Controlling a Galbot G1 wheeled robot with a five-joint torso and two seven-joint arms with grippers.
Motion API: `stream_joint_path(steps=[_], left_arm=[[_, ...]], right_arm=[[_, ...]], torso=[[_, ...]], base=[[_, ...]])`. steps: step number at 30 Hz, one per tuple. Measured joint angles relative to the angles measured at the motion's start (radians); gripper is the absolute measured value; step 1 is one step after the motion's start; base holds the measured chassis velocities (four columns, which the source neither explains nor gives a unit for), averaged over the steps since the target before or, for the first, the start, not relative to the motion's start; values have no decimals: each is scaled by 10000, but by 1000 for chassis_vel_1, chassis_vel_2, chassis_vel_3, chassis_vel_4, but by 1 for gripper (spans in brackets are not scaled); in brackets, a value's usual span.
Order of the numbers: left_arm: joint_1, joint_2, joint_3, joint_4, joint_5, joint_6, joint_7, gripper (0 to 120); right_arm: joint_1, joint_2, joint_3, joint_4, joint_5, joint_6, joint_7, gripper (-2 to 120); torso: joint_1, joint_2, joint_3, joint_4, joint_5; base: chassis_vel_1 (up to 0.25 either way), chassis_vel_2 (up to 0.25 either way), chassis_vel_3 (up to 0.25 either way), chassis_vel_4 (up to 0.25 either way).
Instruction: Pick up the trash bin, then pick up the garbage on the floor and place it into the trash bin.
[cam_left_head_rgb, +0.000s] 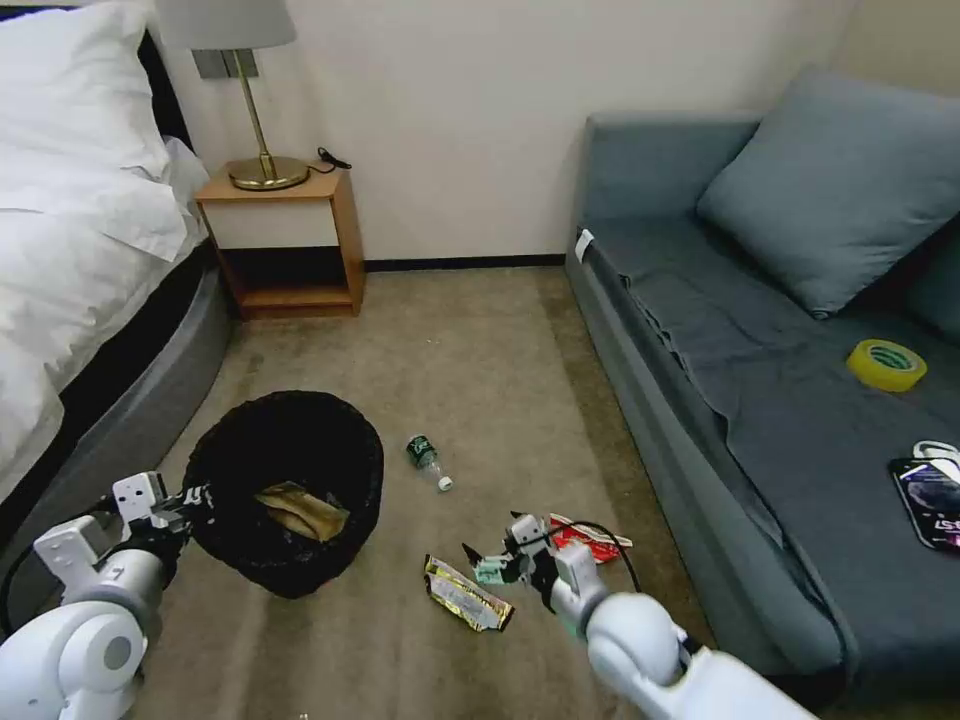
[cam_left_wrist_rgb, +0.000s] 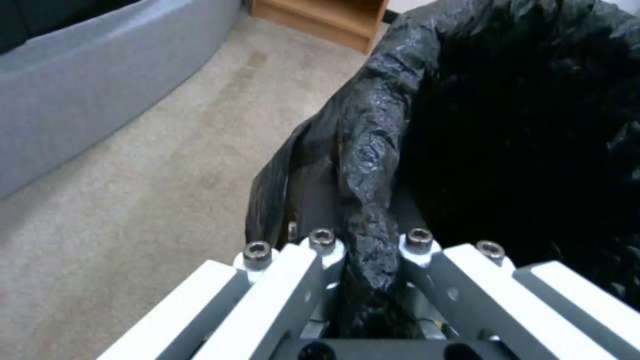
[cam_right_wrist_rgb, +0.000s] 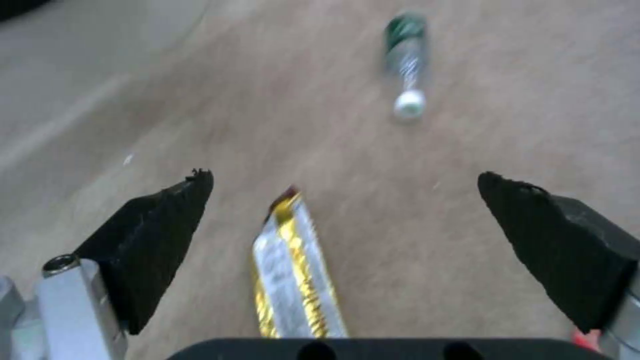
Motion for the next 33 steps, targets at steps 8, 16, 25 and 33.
stream_joint_path(steps=[8, 16, 25, 33], left_arm=[[63, -146, -165, 63, 48, 0, 49, 3], [136, -172, -285, 87, 84, -8, 68, 3], [186, -86, -435, 195, 35, -35, 139, 3], [132, -13, -412, 367, 28, -69, 187, 3]], right_arm=[[1436, -95, -1208, -1387, 1178, -633, -1659, 100], [2456, 614, -2219, -3443, 1227, -958, -2836, 100], [2708, 1257, -2690, -4977, 491, -745, -3331, 100], [2573, 1644, -2474, -5708, 23, -335, -3416, 100]], torso=[[0, 0, 0, -1, 0], [0, 0, 0, 0, 0], [1, 0, 0, -1, -1], [0, 0, -1, -2, -1]], base=[[0, 0, 0, 0], [0, 0, 0, 0], [0, 0, 0, 0], [0, 0, 0, 0]])
